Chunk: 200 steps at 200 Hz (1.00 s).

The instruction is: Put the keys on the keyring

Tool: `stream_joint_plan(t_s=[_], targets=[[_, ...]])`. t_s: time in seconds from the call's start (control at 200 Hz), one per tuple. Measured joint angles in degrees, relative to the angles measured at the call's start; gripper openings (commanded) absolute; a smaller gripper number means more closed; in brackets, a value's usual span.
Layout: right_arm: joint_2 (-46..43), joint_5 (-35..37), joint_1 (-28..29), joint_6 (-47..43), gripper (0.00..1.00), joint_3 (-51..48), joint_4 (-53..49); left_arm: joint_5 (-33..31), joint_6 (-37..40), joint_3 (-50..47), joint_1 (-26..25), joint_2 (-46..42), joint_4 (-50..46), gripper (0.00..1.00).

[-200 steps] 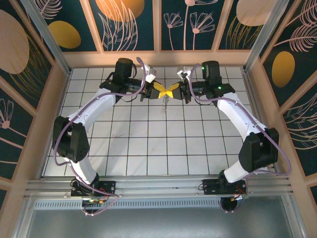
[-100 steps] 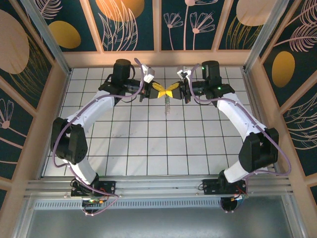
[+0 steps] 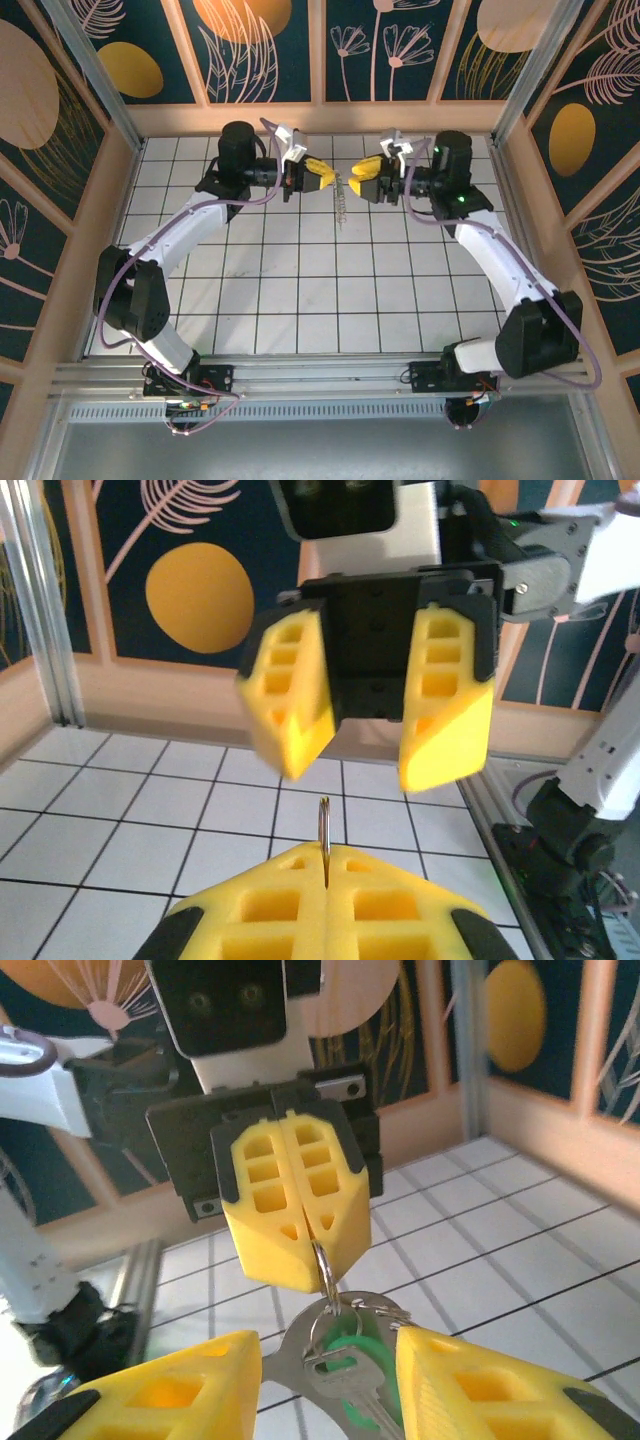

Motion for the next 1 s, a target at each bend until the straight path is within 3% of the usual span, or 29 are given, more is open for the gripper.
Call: stream_joint_plan(t_s=[0.395, 0.746, 1.001], targets=[[-9.3, 20.4, 1.0, 15.3, 0.46, -21.0, 27.0, -5.2, -14.5, -6.9, 0.0, -1.2, 20.4, 0.00], [-8.0, 26.7, 6.9, 16.2, 0.47, -22.1, 34.2, -7.0, -26.6, -11.8, -1.3, -1.3, 36.5, 0.00], [-4.0, 27.9, 9.9, 14.8, 0.46, -20.2, 34.2, -6.9, -29.4, -12.5, -1.9, -1.3, 40.2, 0.00]])
